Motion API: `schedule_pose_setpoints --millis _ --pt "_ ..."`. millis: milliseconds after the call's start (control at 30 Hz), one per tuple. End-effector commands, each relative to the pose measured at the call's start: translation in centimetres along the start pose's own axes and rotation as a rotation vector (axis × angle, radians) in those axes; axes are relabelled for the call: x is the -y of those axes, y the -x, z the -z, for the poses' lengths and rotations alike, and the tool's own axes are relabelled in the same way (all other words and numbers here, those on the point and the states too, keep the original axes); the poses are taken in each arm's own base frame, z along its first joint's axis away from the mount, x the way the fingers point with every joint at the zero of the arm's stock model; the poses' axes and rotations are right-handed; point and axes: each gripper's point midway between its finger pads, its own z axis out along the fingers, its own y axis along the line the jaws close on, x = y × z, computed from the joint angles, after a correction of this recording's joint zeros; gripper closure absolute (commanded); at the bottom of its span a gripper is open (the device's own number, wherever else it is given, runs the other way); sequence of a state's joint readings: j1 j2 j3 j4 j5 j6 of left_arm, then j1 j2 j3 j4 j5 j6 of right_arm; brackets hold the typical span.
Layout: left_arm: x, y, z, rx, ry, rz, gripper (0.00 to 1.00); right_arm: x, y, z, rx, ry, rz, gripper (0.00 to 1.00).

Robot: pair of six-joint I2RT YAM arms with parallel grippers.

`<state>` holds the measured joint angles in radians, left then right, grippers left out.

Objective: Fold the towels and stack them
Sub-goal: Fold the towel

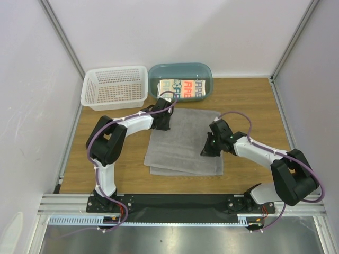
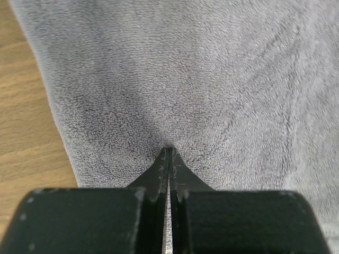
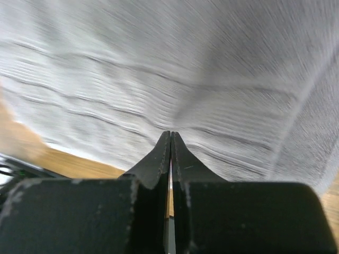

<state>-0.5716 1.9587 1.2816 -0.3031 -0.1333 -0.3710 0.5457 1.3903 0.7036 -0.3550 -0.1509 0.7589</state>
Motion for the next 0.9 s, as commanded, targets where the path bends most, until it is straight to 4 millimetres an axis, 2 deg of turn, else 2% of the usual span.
schedule_pose_setpoints --millis 0,33,67,100,133,167,200,233,267,300,333,367,400,433,467,500,533,567,600,667,767,867 --pt "1.2 1.0 4.4 0.033 -0.120 -0.001 0.98 -3.3 4.1 2.6 0.135 0.059 0.047 0.91" --pt "2.1 0.9 5.8 0.046 -0.181 0.011 0.90 -3.8 4.7 3.6 0.162 0.058 0.057 0.84" --pt "2.5 1.4 7.5 0.088 -0.214 0.024 0.76 -4.2 5.5 5.0 0.203 0.070 0.065 0.80" --pt "2.0 0.3 8.4 0.086 -0.212 0.042 0.43 -4.1 6.1 5.9 0.242 0.060 0.067 0.78" --pt "2.0 1.5 11.4 0.155 -0.229 0.081 0.36 -3.8 6.2 6.7 0.251 0.049 0.065 0.67" --pt "1.5 0.9 12.5 0.153 -0.220 0.098 0.32 -3.7 6.4 7.4 0.268 0.052 0.064 0.51" --pt "0.9 -0.6 12.9 0.132 -0.208 0.119 0.24 -3.8 6.7 8.8 0.300 0.065 0.061 0.02" --pt "0.4 -0.3 15.1 0.182 -0.208 0.167 0.20 -2.6 6.5 9.2 0.310 0.021 0.056 0.00" --pt "0.1 -1.1 15.7 0.177 -0.210 0.189 0.18 -2.2 6.4 9.8 0.323 0.008 0.062 0.00" --pt "-0.6 -3.3 15.8 0.145 -0.203 0.214 0.16 -1.5 6.4 10.5 0.353 -0.013 0.056 0.00" --pt "-0.6 -4.1 16.2 0.140 -0.211 0.272 0.16 -0.4 5.9 10.8 0.345 -0.044 0.028 0.00" --pt "-0.9 -4.1 17.9 0.186 -0.234 0.310 0.16 0.8 4.9 10.3 0.328 -0.065 0.011 0.00" --pt "-1.6 -6.6 17.2 0.144 -0.212 0.383 0.17 1.1 4.3 10.2 0.308 -0.050 -0.013 0.00" --pt "-2.1 -7.4 17.3 0.148 -0.206 0.421 0.19 1.3 4.5 10.6 0.328 -0.007 -0.051 0.00" --pt "-3.0 -8.8 17.6 0.172 -0.197 0.462 0.19 2.8 3.3 9.4 0.293 -0.021 -0.093 0.00" --pt "-3.2 -9.3 17.6 0.177 -0.201 0.537 0.21 2.6 2.3 9.3 0.252 0.026 -0.125 0.00" --pt "-3.4 -9.7 17.8 0.193 -0.209 0.570 0.21 3.0 2.7 9.5 0.273 0.053 -0.159 0.00" --pt "-4.0 -11.3 17.1 0.176 -0.195 0.600 0.22 3.4 2.5 9.4 0.271 0.062 -0.190 0.00" --pt "-4.0 -11.1 17.7 0.210 -0.218 0.639 0.22 4.2 1.9 9.0 0.256 0.055 -0.208 0.00" --pt "-4.1 -11.5 17.4 0.219 -0.228 0.669 0.21 5.2 1.9 9.2 0.266 0.041 -0.239 0.00" --pt "-4.4 -13.1 16.1 0.177 -0.205 0.694 0.24 5.8 1.2 9.0 0.233 0.028 -0.230 0.01" --pt "-4.6 -14.4 14.8 0.130 -0.175 0.702 0.30 6.0 0.5 8.3 0.189 0.022 -0.240 0.07"
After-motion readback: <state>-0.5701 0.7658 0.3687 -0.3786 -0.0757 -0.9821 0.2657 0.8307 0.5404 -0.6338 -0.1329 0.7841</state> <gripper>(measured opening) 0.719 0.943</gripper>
